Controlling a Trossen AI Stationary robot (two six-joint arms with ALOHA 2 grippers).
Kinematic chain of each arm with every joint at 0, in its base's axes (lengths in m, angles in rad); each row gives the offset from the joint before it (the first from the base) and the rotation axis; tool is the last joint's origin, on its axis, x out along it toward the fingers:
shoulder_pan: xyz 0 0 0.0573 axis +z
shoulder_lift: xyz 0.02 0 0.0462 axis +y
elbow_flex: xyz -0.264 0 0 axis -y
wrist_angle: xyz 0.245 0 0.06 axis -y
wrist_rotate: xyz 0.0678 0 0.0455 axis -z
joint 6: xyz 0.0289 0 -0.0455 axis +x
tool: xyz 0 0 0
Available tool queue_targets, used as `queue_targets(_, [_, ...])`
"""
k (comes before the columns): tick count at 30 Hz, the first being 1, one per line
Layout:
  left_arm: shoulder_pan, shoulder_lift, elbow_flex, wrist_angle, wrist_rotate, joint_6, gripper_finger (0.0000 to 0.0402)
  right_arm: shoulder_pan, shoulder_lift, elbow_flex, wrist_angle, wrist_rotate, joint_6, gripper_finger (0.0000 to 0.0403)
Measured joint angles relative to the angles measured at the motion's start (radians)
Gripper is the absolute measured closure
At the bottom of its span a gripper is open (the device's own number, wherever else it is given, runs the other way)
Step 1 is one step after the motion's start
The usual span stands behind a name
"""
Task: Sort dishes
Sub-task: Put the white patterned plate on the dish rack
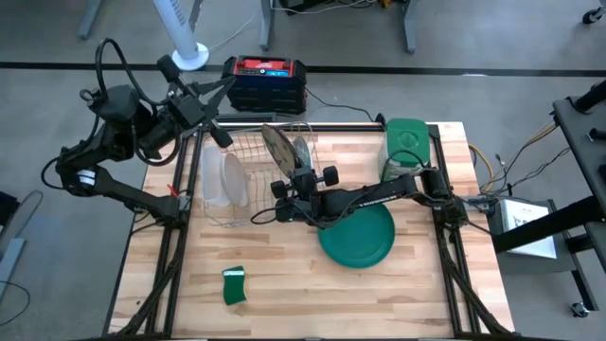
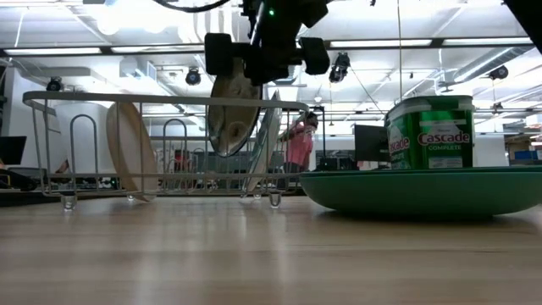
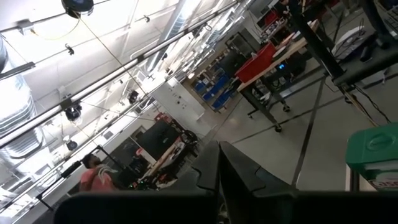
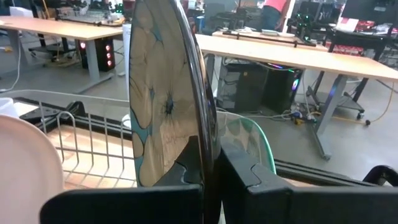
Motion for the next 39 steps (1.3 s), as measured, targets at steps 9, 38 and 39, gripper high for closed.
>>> queue_targets(9, [0.0,0.0,0.0,-0.01,0.0,-0.01,0.0401,-0.002,0.0,-0.047,0.002,-0.005,0.1,0.0396])
queue_targets(38, [0.0,0.02,-0.013,0.014,0.003,0.0,0.0401,-0.06,-0.001,-0.064,0.013,-0.045,0.091,0.0396])
queue_targets(39, [0.0,0.02,-0.013,0.014,0.003,0.0,0.0401,-0.061,-0.001,-0.064,0.013,-0.052,0.089,0.0396])
